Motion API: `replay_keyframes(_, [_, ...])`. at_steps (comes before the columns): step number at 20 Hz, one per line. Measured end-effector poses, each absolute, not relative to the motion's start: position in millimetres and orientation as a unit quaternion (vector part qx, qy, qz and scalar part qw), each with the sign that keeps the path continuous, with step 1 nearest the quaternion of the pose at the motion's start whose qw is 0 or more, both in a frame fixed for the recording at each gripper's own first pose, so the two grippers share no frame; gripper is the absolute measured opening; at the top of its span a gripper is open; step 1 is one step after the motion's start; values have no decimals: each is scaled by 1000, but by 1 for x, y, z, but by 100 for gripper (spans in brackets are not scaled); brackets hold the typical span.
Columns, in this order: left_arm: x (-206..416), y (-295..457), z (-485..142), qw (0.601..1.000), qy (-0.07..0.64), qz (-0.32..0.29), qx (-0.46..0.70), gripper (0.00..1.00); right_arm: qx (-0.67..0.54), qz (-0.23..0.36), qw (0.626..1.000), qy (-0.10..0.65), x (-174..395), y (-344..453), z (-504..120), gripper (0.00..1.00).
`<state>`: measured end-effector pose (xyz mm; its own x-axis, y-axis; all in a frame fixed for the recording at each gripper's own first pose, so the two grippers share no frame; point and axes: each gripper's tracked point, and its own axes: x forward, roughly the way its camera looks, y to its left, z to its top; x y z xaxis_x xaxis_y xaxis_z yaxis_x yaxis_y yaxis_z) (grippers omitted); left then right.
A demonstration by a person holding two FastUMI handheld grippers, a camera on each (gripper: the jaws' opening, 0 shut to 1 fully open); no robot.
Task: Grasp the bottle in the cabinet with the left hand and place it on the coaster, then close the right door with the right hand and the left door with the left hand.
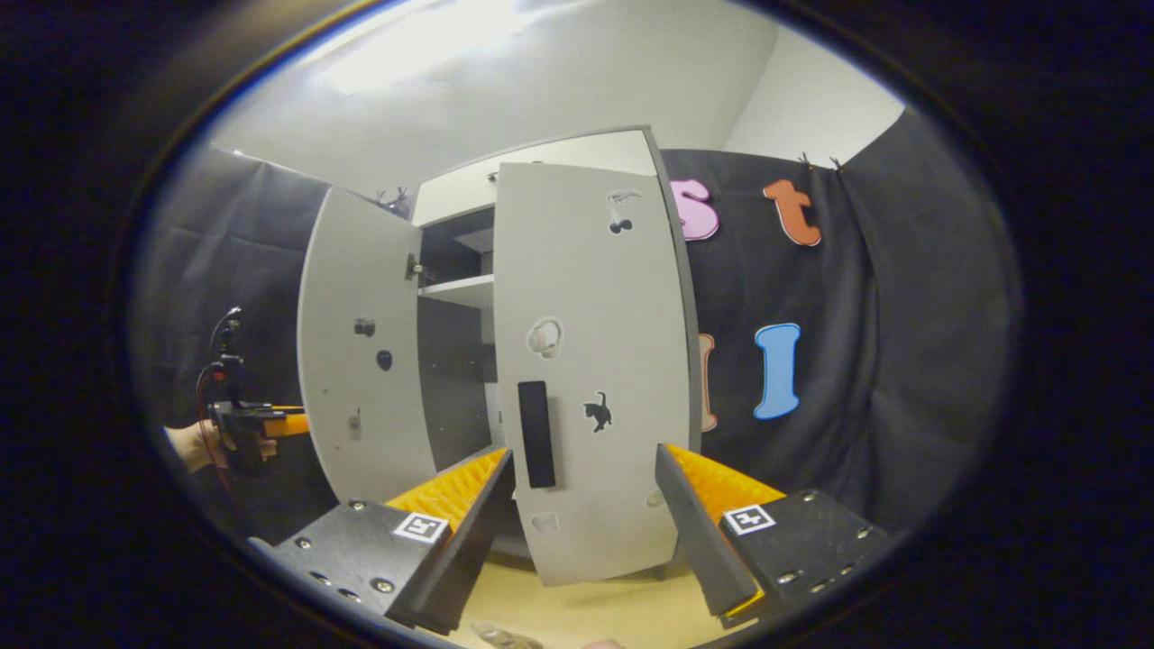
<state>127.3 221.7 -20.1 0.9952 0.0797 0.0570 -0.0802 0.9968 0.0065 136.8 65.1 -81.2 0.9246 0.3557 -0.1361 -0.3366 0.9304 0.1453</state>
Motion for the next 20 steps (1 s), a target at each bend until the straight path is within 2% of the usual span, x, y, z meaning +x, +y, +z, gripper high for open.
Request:
replay_keyframes(1, [129, 212, -21, 999, -23, 39, 3, 90, 57, 173, 980, 86, 120, 60, -83, 95])
replay_keyframes(2, [129, 203, -22, 999, -21, 36, 9, 95, 53, 170, 980, 87, 103, 57, -82, 95])
replay_keyframes(3, [131, 197, -19, 999, -23, 39, 14, 95, 53, 166, 981, 87, 87, 52, -80, 95])
replay_keyframes(4, [131, 193, -19, 999, -21, 46, 18, 90, 56, 165, 981, 88, 70, 48, -78, 95])
replay_keyframes(8, [131, 184, -17, 996, -26, 75, 26, 90, 64, 145, 983, 92, 17, 28, -75, 95])
replay_keyframes(9, [131, 186, -18, 996, -27, 83, 26, 94, 63, 140, 984, 93, 6, 23, -76, 95])
replay_keyframes(10, [131, 186, -18, 996, -28, 87, 23, 94, 60, 131, 985, 90, -3, 17, -75, 95])
replay_keyframes(11, [130, 185, -18, 995, -26, 92, 18, 90, 60, 125, 986, 88, -10, 12, -72, 95])
replay_keyframes(12, [130, 185, -20, 995, -23, 95, 13, 94, 63, 121, 987, 87, -16, 8, -71, 95])
replay_keyframes(14, [129, 185, -19, 995, -21, 100, 12, 94, 70, 115, 987, 83, -27, 4, -69, 95])
replay_keyframes(15, [129, 184, -18, 995, -21, 101, 12, 90, 70, 114, 988, 82, -31, 2, -68, 95])
replay_keyframes(16, [129, 183, -19, 994, -21, 103, 10, 94, 66, 111, 988, 81, -31, 0, -68, 95])
replay_keyframes(18, [129, 180, -20, 994, -18, 110, 6, 94, 59, 95, 990, 82, -31, -7, -69, 95])
replay_keyframes(19, [130, 179, -19, 993, -19, 114, 11, 90, 60, 94, 990, 82, -37, -9, -70, 95])
replay_keyframes(20, [131, 176, -18, 993, -19, 115, 17, 94, 62, 95, 990, 80, -41, -11, -71, 95])
